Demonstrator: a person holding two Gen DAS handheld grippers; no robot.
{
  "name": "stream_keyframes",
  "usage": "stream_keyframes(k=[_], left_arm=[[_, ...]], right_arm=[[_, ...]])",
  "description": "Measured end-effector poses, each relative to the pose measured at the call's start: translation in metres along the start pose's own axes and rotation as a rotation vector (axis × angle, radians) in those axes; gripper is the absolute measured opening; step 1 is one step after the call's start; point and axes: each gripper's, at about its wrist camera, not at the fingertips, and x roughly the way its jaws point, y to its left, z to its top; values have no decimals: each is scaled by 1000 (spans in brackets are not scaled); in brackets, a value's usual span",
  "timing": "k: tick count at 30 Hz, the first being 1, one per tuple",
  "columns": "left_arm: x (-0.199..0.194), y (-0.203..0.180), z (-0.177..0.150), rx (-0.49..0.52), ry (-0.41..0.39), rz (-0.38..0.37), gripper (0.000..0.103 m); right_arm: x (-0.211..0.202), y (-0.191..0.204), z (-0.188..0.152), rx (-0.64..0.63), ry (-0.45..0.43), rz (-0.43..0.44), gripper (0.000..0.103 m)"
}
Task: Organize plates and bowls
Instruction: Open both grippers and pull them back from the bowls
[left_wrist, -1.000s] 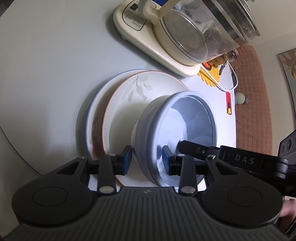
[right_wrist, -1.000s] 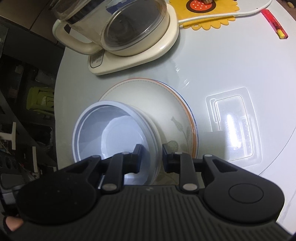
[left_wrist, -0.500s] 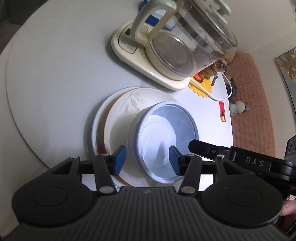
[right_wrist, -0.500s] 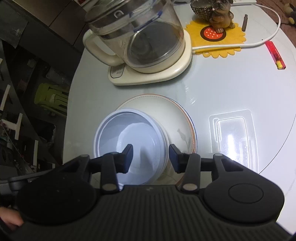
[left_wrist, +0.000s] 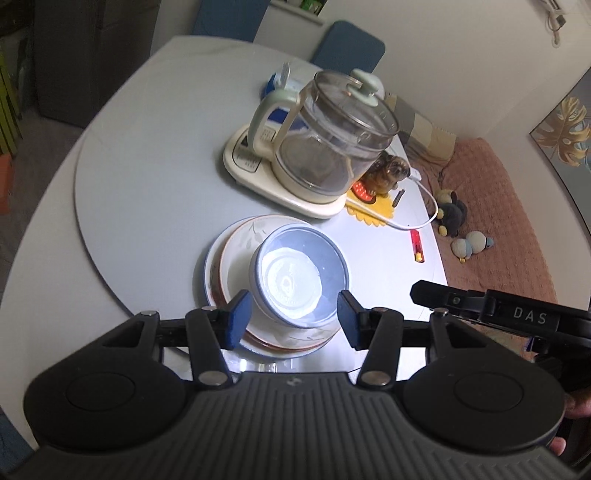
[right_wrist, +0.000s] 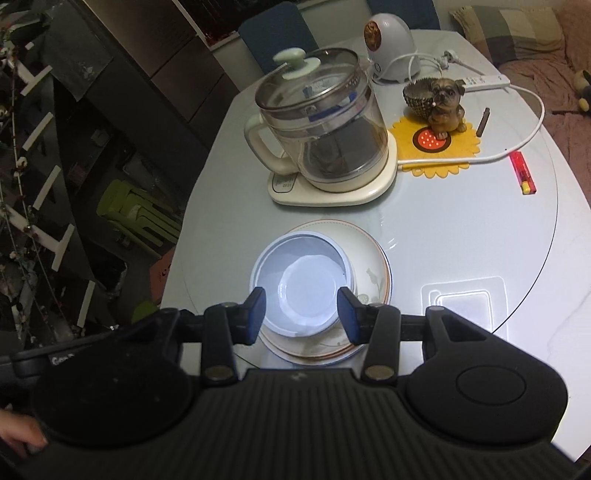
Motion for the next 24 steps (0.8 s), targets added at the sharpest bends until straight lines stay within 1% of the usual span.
stream_keyframes(k=[8,13,19,20,22,24], left_arm=[[-68,-18,-43,-2,-98,11,57],[-110,-33,-76,18,-159,20,57],[-151,-45,-111,41,-227,35,64],[-156,-48,-115,52,-237,43,67],[-169,-53,-127,70,-258,64,75],[-182,-56,-139,83,-280,84,86]], right_arm=[[-63,16,-32,-78,-93,25,46],[-101,20,-55,-97,-153,35,46],[-136,24,-81,-163,-228,15,47],[-140,24,-85,-176,-235,13,51],[-150,24,-94,-197,-249,10,61],[-156,23,-102,-209,-259,7,86]])
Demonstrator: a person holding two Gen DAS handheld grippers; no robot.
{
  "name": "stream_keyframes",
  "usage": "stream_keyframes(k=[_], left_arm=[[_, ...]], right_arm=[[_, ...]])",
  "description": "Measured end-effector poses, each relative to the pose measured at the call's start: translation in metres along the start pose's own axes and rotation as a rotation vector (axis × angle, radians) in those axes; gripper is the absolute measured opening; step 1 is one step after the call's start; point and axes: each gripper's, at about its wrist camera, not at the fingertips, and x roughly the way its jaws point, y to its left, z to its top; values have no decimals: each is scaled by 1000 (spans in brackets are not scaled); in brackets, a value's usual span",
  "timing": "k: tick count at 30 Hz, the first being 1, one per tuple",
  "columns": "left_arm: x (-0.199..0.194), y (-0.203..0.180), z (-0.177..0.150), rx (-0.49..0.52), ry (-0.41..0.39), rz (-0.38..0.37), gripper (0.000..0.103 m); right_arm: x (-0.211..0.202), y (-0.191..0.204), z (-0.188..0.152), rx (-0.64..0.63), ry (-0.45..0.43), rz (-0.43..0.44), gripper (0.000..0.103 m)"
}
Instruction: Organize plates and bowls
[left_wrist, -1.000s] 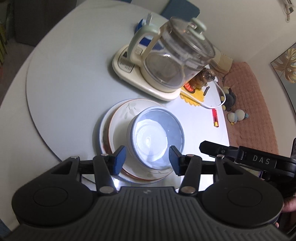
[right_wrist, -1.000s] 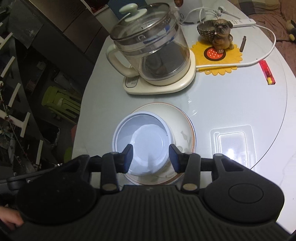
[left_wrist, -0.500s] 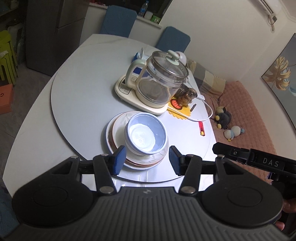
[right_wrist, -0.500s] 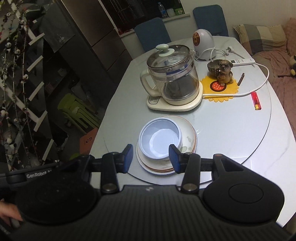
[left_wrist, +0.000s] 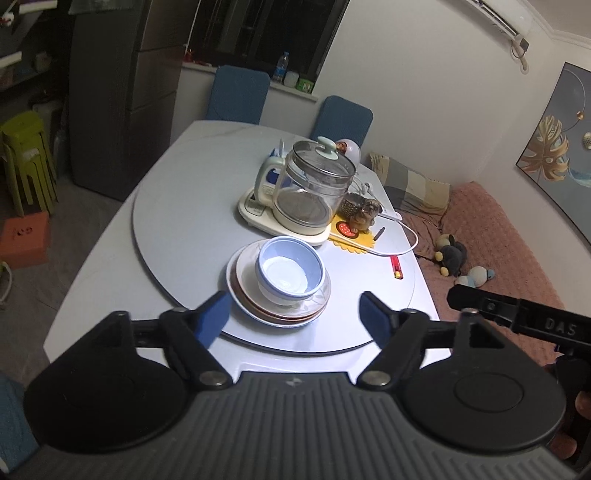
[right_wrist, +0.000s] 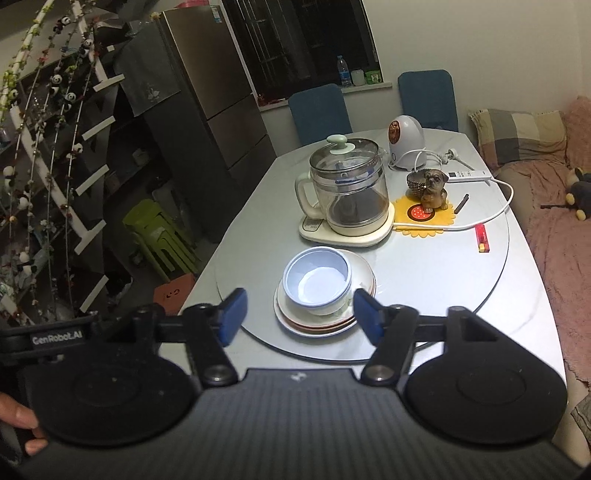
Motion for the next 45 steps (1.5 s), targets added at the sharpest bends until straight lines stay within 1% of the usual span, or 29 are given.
stream_keyframes(k=[1,3,6,9,16,23,32,36,45], left_arm=[[-8,-1,-4,7,-10,7,88],[-20,-4,-12,25,-21,29,94],[-37,-6,-27,39,-25,52,98],[-49,-7,-41,54,-21,71,99],[-68,-6,-69,64,-8,101,99],[-75,-8,-83,83,4,106,99],[-81,-7,-89,88,13,127,99],[-82,-7,-89,89,15,112,99],[-79,-12,-86,108,35,129,99]], right_arm=[[-5,0,-4,-2,-8,-4,88],[-14,1,-12,-3,-20,-19,89],[-21,4,-25,-20,-17,-33,89],[-30,10,-38,-52,-24,-40,89],[-47,17,-67,-48,-18,-47,89],[-56,22,-85,-48,-7,-63,89],[-63,23,-95,-36,-8,-83,89],[-64,23,-97,-37,-5,-88,89],[-62,21,-100,-21,12,-98,89]])
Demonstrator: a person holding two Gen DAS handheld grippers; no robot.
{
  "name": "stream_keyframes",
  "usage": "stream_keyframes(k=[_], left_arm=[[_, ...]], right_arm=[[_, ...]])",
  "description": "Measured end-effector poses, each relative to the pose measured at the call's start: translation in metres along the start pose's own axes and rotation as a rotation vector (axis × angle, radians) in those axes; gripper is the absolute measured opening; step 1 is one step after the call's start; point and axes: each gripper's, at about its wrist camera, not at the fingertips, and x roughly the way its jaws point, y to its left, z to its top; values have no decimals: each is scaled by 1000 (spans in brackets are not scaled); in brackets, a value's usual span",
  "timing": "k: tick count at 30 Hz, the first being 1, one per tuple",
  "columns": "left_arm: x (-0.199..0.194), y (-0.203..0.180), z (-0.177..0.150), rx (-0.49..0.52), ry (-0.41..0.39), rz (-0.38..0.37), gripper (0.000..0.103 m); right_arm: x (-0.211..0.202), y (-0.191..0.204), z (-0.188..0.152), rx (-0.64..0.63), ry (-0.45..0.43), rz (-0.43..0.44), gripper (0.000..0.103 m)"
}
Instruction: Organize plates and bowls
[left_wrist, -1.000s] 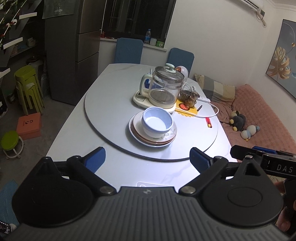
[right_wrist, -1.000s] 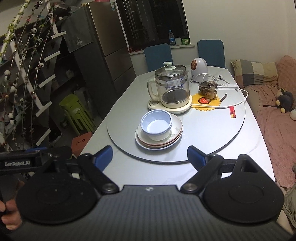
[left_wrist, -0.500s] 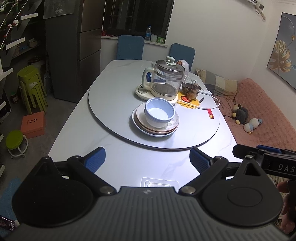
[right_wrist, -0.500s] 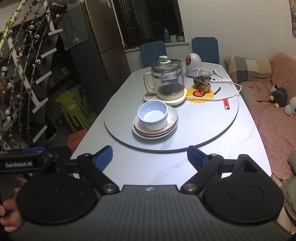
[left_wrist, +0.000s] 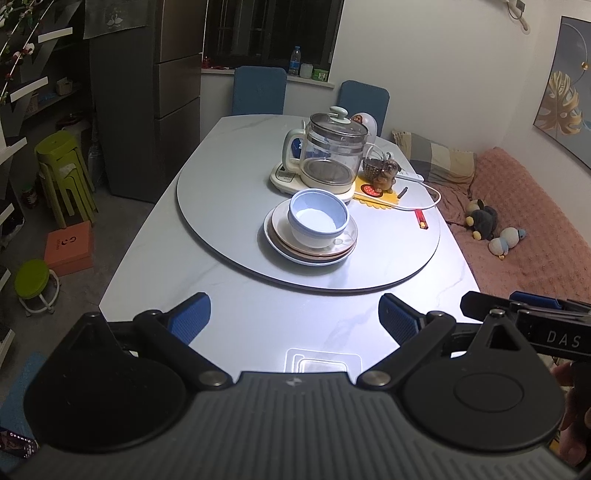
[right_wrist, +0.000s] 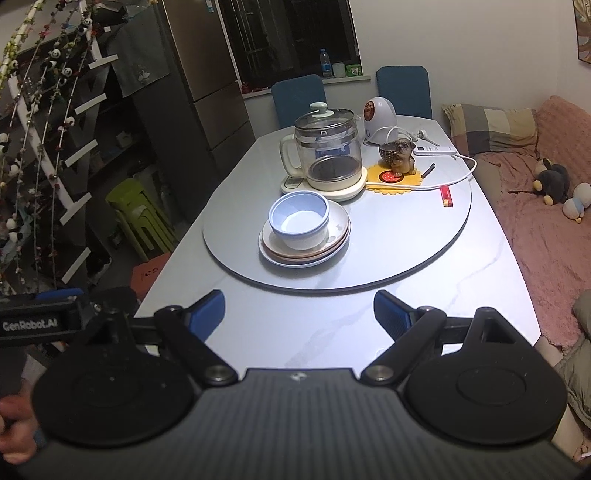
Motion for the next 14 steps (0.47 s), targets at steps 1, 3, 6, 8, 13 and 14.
stream_keyframes(k=[1,3,6,8,13,14], left_arm=[[0,0,0,1,1,0,99],[0,-1,0,1,3,3,99],[2,-2,-1,-2,7,2,99],[1,-3,-3,-4,8,6,99],[3,-5,-2,-2,7,9,99],[3,-5,-2,-3,7,10,99]], right_arm=[[0,0,-1,0,2,-1,89],[0,-1,-2,1,8,-2,89],[-1,-2,-5,0,12,-2,89],[-1,-2,-4,-2,10,-4,89],[-3,-6,-5,-4,1,-5,89],[-3,-6,-5,-4,2,-5,89]])
